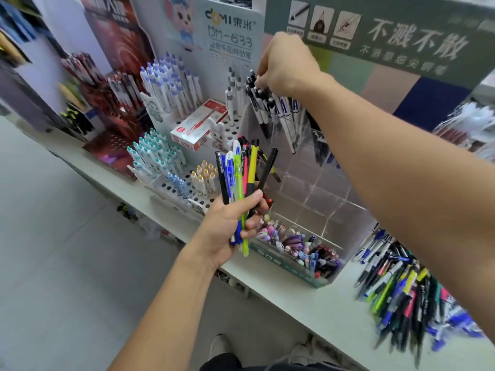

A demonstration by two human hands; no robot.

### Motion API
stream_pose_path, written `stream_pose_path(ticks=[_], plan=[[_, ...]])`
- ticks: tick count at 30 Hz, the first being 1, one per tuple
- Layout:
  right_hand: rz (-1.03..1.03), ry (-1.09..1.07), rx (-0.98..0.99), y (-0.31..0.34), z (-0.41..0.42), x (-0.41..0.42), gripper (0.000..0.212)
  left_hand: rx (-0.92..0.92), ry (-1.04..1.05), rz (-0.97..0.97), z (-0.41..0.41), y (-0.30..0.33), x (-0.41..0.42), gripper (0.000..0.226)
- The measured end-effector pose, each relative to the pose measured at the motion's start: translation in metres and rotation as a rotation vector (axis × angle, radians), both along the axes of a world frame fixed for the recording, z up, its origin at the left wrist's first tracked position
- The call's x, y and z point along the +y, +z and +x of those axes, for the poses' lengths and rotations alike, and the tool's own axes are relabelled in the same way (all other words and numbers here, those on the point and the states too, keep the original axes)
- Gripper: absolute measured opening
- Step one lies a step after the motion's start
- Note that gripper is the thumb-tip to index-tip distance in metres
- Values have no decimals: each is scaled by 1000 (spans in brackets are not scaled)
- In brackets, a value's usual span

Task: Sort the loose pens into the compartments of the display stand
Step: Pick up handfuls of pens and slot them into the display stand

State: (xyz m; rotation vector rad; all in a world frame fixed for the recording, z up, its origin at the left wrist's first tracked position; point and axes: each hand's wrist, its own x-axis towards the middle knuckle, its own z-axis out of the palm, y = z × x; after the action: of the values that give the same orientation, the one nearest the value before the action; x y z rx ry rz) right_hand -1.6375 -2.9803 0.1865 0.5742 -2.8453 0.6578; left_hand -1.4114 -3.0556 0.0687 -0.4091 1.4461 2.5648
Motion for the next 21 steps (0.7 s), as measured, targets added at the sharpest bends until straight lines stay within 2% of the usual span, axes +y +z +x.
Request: stream_pose_path(ticks=[5, 7, 9, 12, 13, 15, 17, 18, 20, 21], plan=[[33, -137, 119, -11, -3, 16, 22, -5, -40, 60, 1, 1, 5, 15], [4, -62, 40, -9, 1, 26, 18, -26, -36, 59, 1, 3, 10, 15], [-24, 64, -19, -2, 17, 36, 24, -52, -14, 84, 0, 2, 14, 14], [-162, 50, 37, -4, 62, 62, 28, -90, -5, 120, 0, -3, 20, 15], [-202, 20, -4, -11, 80, 75, 36, -92, -16, 109, 0, -5, 22, 18], [-268, 22, -288, -36, 122, 98, 42, -88, -56, 49, 0, -6, 28, 22], [-513, 2, -542, -65, 151, 112, 32, -84, -114, -40, -1, -5, 37, 17], [-687, -43, -592, -76, 159, 119, 25, -85, -135, -81, -1, -5, 42, 13], [-966, -137, -545, -83, 163, 136, 15, -97, -136, -112, -2, -5, 52, 12], [-1056, -176, -453, -78, 161, 146, 13, -106, -124, -102, -3, -5, 55, 14]])
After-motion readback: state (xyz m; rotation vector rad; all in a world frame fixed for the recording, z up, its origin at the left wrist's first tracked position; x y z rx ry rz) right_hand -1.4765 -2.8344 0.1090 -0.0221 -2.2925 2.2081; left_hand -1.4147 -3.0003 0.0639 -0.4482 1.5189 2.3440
